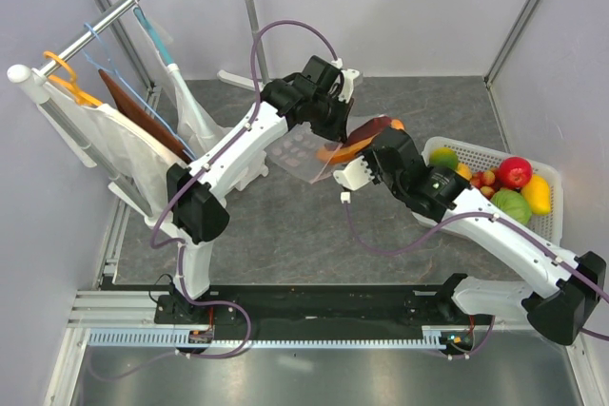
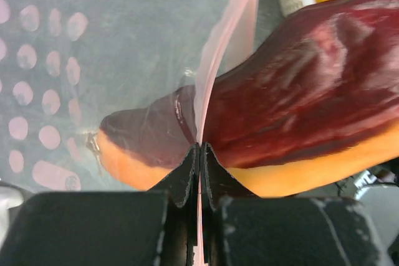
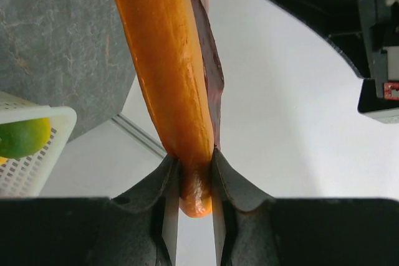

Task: Place the food in the zip-top bag and seal the zipper
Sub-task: Place the fake food in the zipper food storage bag.

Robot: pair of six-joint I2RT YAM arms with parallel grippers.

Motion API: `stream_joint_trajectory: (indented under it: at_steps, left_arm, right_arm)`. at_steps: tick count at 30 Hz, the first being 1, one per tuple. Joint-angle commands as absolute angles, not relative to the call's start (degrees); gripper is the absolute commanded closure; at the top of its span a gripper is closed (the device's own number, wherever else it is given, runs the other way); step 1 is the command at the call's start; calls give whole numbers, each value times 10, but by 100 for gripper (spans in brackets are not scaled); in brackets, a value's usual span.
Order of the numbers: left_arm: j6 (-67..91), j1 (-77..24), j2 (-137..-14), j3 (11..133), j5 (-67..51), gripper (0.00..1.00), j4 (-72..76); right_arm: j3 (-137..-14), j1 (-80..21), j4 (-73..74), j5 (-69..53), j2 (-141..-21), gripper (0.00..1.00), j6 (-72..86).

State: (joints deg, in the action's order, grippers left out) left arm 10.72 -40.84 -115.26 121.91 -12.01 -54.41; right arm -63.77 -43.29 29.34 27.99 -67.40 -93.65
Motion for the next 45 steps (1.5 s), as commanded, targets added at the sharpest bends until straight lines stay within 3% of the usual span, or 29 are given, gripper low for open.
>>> stream_joint_trajectory:
  at_steps: [1, 11, 16, 29, 32, 33, 34, 36, 45]
  left_arm:
    - [124, -408, -1135, 1236, -215, 98, -552]
    - [122, -385, -1107, 1210, -400, 98, -552]
    - [135, -357, -1088, 1197, -503, 98, -534]
    - [156, -347, -1033, 1167, -606, 98, -498]
    - [153, -347, -1025, 1156, -622, 98, -497]
    - [153, -346, -1024, 1152, -644, 98, -495]
    - [154, -346, -1022, 1147, -655, 98, -491]
    - [157, -346, -1020, 1142, -683, 98, -487]
    - [189, -317, -1020, 1113, -713, 98, -453]
  right_arm:
    - [-675, -445, 281, 257, -659, 100, -891]
    - [-729, -445, 359, 121, -657, 100, -830]
    - [-729, -445, 366, 109, -645, 100, -799]
    - [-767, -444, 379, 23, -639, 96, -706]
    - [-761, -444, 374, 25, -636, 77, -716]
    - [-766, -444, 374, 25, -635, 47, -718]
    - [-770, -443, 373, 25, -634, 33, -717]
    - [-784, -444, 373, 29, -631, 18, -708]
    - [-809, -443, 406, 27, -575, 8, -658]
